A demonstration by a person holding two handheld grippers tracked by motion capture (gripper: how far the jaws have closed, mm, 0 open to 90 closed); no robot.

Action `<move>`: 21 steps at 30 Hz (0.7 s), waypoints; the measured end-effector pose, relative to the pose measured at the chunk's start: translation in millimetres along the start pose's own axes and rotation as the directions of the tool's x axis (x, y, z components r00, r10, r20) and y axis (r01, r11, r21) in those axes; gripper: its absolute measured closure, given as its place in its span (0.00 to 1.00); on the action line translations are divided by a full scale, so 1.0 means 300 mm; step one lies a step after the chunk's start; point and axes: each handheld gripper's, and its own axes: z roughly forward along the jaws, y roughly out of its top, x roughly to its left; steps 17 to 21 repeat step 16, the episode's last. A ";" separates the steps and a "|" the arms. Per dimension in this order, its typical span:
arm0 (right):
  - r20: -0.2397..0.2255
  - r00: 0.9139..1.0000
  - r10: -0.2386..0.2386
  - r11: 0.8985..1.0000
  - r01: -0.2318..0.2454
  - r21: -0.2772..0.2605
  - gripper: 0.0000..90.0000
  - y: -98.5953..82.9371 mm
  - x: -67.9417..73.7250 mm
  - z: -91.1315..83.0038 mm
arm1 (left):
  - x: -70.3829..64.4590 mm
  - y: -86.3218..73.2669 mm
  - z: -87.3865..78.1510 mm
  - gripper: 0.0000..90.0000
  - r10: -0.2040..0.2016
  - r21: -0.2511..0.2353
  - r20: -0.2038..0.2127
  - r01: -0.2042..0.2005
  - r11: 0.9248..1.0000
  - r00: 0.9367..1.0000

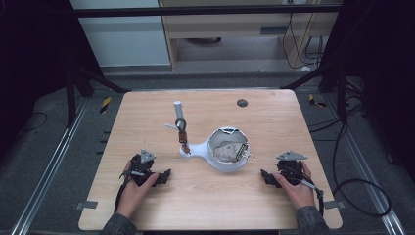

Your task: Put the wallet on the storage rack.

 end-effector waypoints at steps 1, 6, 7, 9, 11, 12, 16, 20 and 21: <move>0.001 1.000 0.001 1.000 -0.001 -0.001 0.04 0.000 0.001 0.000 | 0.000 0.000 0.000 0.00 0.000 0.000 0.000 0.000 1.000 1.000; 0.001 1.000 0.000 1.000 0.000 -0.003 0.04 -0.003 0.002 0.000 | 0.000 0.000 0.000 0.00 0.000 0.000 0.000 0.000 1.000 1.000; 0.001 1.000 0.000 1.000 0.000 -0.004 0.04 -0.003 0.002 0.000 | 0.000 0.000 0.000 0.00 0.000 0.000 0.000 0.000 1.000 1.000; 0.002 1.000 -0.002 1.000 0.002 -0.004 0.04 -0.006 0.003 -0.003 | 0.000 0.000 0.000 0.00 0.000 0.000 0.000 0.000 1.000 1.000; -0.002 1.000 0.007 1.000 -0.007 -0.003 0.04 -0.010 0.006 -0.009 | 0.000 0.000 0.000 0.00 0.000 0.000 0.000 0.000 1.000 1.000; 0.008 1.000 0.002 1.000 -0.002 -0.005 0.04 -0.014 0.006 -0.010 | 0.000 0.000 0.000 0.00 0.000 0.000 0.000 0.000 1.000 1.000; 0.007 1.000 0.004 1.000 -0.004 -0.004 0.04 -0.017 0.007 -0.014 | -0.001 -0.001 -0.001 0.00 0.001 0.001 0.001 -0.001 1.000 1.000; 0.007 1.000 0.004 1.000 -0.004 -0.004 0.04 -0.017 0.007 -0.014 | -0.001 -0.001 -0.001 0.00 0.001 0.001 0.001 -0.001 1.000 1.000; 0.007 1.000 0.004 1.000 -0.004 -0.004 0.04 -0.017 0.007 -0.014 | -0.001 -0.001 -0.001 0.00 0.001 0.001 0.001 -0.001 1.000 1.000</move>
